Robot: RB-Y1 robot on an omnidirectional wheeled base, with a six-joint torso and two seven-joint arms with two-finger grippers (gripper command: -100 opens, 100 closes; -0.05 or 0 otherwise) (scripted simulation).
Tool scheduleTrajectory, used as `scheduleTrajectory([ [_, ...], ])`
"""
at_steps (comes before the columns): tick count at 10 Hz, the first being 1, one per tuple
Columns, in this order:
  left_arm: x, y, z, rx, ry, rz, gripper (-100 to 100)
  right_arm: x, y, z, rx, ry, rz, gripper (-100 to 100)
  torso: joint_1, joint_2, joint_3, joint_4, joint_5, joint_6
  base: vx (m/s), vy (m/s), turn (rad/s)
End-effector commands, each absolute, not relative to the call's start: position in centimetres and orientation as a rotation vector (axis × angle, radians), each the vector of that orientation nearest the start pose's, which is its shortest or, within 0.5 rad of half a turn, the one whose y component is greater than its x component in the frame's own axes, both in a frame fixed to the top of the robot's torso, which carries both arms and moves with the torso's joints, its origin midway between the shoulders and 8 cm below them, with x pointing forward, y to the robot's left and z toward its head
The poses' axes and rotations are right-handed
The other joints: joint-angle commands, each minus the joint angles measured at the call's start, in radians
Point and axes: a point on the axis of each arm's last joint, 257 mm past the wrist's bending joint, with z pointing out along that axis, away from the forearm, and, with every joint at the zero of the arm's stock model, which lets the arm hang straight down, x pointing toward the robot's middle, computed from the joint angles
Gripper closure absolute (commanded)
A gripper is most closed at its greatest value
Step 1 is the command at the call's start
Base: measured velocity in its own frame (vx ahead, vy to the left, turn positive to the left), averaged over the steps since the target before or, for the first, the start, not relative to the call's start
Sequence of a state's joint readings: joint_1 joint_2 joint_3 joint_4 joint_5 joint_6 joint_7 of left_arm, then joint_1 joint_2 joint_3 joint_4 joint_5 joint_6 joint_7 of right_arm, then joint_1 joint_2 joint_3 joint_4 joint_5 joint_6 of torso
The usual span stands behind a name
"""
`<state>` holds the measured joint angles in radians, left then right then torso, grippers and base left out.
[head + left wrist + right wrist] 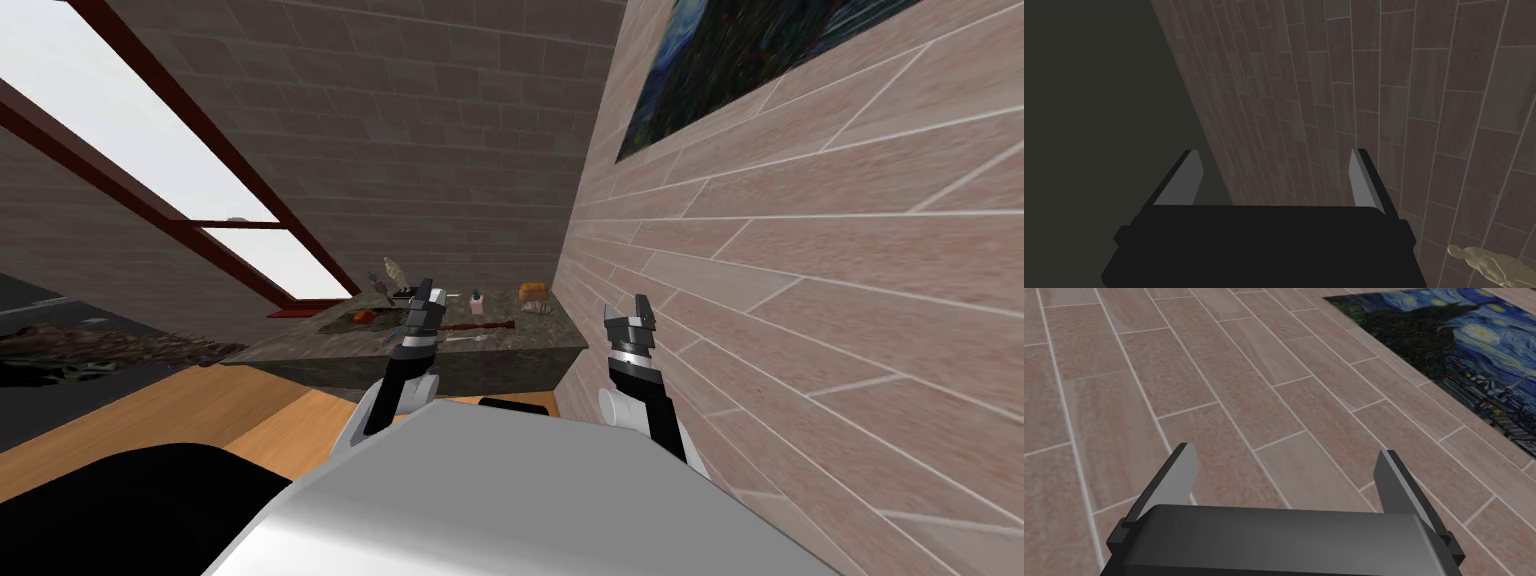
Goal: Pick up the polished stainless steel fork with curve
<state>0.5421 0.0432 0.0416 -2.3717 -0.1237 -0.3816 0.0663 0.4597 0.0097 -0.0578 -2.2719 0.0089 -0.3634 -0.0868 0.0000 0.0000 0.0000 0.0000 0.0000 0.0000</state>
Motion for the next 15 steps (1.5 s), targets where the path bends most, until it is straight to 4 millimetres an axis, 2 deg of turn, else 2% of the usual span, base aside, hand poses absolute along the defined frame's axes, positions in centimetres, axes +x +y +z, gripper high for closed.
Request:
scheduleTrajectory([
  [1, 34.4, 28.5, 2.5, -0.64, 0.764, -1.214, -100, 36.7, -30.1, 0.8, 0.78, 0.647, 1.305, 0, 0.0, 0.0, 0.0, 0.0, 0.0, 0.0, -0.02, -0.001, -0.184],
  [4, 34.5, 30.2, 1.7, -0.704, 0.791, -1.229, -100, 36.7, -30.0, 0.8, 0.78, 0.647, 1.305, 0, 0.0, 0.003, 0.002, 0.001, 0.0, 0.0, -0.041, 0.004, -0.207],
  [7, 34.6, 32.9, 0.4, -0.825, 0.802, -1.245, -100, 36.7, -30.0, 0.8, 0.78, 0.647, 1.305, 0, 0.0, 0.004, 0.002, 0.001, 0.0, 0.0, -0.051, 0.001, -0.297],
  [8, 34.6, 32.9, 0.4, -0.827, 0.803, -1.244, -100, 36.7, -30.0, 0.8, 0.78, 0.647, 1.305, 0, 0.0, 0.004, 0.002, 0.001, 0.0, 0.001, -0.036, 0.003, -0.082],
  [10, 34.4, 35.1, -0.7, -0.932, 0.798, -1.255, -100, 36.7, -30.0, 0.8, 0.78, 0.647, 1.305, 0, 0.0, 0.002, 0.001, 0.001, 0.0, 0.0, -0.036, -0.004, -0.286],
  [11, 34.5, 35.1, -0.9, -0.938, 0.801, -1.252, -100, 36.7, -30.0, 0.8, 0.78, 0.647, 1.305, 0, 0.001, 0.003, 0.002, 0.001, 0.0, 0.0, -0.035, 0.007, -0.123],
  [13, 34.0, 37.4, -2.1, -1.05, 0.782, -1.265, -100, 36.7, -30.0, 0.8, 0.78, 0.647, 1.305, 0, 0.001, 0.002, 0.001, 0.001, 0.0, 0.0, -0.039, 0.0, -0.333],
  [14, 34.1, 37.5, -2.6, -1.069, 0.79, -1.255, -100, 36.7, -30.0, 0.8, 0.78, 0.647, 1.305, 0, 0.001, 0.003, 0.002, 0.001, 0.0, 0.0, -0.039, 0.003, -0.127],
  [15, 33.7, 38.7, -3.2, -1.128, 0.776, -1.26, -100, 36.7, -30.1, 0.8, 0.78, 0.647, 1.305, 0, 0.001, 0.003, 0.002, 0.001, 0.0, -0.001, -0.029, -0.009, -0.277],
])
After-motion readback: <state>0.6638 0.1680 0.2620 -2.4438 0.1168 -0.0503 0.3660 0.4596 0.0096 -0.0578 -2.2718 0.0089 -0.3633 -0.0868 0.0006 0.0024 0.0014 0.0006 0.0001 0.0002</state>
